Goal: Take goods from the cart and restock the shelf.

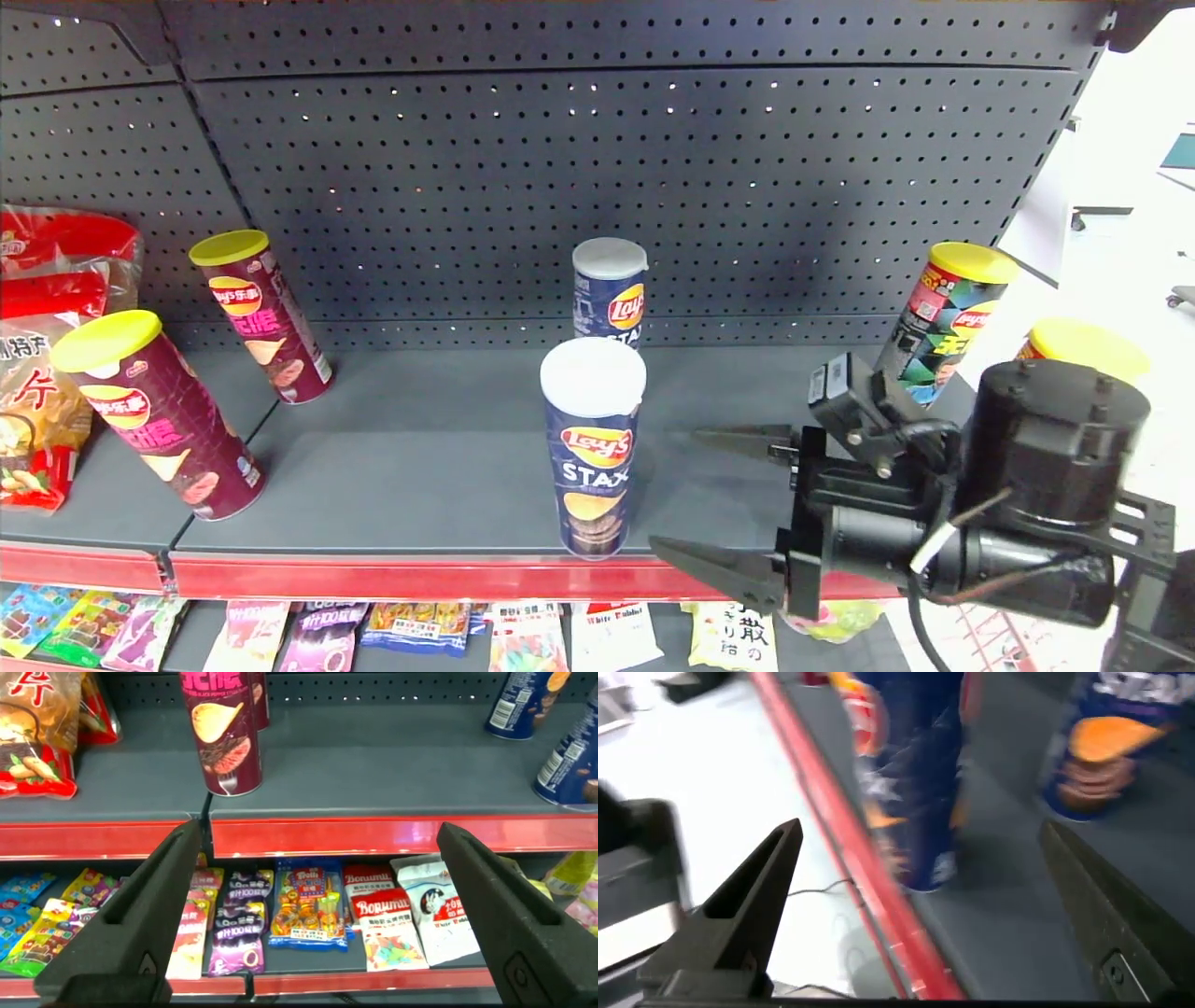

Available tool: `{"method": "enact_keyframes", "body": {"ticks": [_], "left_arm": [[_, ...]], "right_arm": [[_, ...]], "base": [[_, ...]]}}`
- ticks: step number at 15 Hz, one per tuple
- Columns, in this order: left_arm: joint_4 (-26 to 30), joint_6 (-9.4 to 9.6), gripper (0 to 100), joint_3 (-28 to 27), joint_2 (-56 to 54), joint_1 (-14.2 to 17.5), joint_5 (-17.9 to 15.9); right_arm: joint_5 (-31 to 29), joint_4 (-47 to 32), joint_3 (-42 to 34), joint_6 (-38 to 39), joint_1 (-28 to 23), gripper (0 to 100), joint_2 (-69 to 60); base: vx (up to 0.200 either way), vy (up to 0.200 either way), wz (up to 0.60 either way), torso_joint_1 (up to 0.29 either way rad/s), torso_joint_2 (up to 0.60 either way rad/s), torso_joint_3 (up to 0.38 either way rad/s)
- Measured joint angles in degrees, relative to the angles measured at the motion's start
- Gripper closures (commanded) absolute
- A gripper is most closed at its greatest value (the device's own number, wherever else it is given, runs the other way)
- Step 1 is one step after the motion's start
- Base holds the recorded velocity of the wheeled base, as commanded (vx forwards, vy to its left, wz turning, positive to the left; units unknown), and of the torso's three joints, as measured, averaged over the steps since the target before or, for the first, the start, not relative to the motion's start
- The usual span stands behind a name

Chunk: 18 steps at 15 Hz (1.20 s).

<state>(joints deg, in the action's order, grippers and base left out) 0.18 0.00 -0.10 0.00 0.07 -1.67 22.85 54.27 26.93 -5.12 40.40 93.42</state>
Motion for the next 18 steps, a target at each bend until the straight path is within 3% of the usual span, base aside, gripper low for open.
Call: {"method": "enact_keyframes", "body": {"ticks": [7, 9, 11, 13, 15, 18], "left_arm": [[-0.02, 0.0, 0, 0.0, 0.0, 0.0, 0.0], [0.0, 0.0, 0, 0.0, 0.0, -0.02, 0.01], [0.0, 0.0, 0, 0.0, 0.0, 0.0, 0.01], [0.0, 0.0, 0, 0.0, 0.0, 0.0, 0.01], [0.0, 0.0, 0, 0.0, 0.0, 0.0, 0.01], [0.0, 0.0, 0, 0.0, -0.02, 0.0, 0.0]], "right_arm": [[-1.32, -3.07, -10.78, 1.05, 1.3, 0, -17.02], [-1.21, -9.45, -14.12, 1.4, 0.87, 0, -26.72], [-0.93, -24.0, -15.3, 1.62, -1.67, 0, -40.52], [-1.99, -41.58, -14.42, 2.04, -6.78, 0, -54.58], [-7.91, -57.05, -13.24, 2.5, -16.07, 0, -67.76], [-15.37, -64.76, -16.37, 3.4, -29.49, 0, -80.86]], "base": [[0.0, 0.0, 0.0, 0.0, 0.0, 0.0], [0.0, 0.0, 0.0, 0.0, 0.0, 0.0], [0.0, 0.0, 0.0, 0.0, 0.0, 0.0], [0.0, 0.0, 0.0, 0.0, 0.0, 0.0], [0.0, 0.0, 0.0, 0.0, 0.0, 0.0], [0.0, 0.0, 0.0, 0.0, 0.0, 0.0]]}}
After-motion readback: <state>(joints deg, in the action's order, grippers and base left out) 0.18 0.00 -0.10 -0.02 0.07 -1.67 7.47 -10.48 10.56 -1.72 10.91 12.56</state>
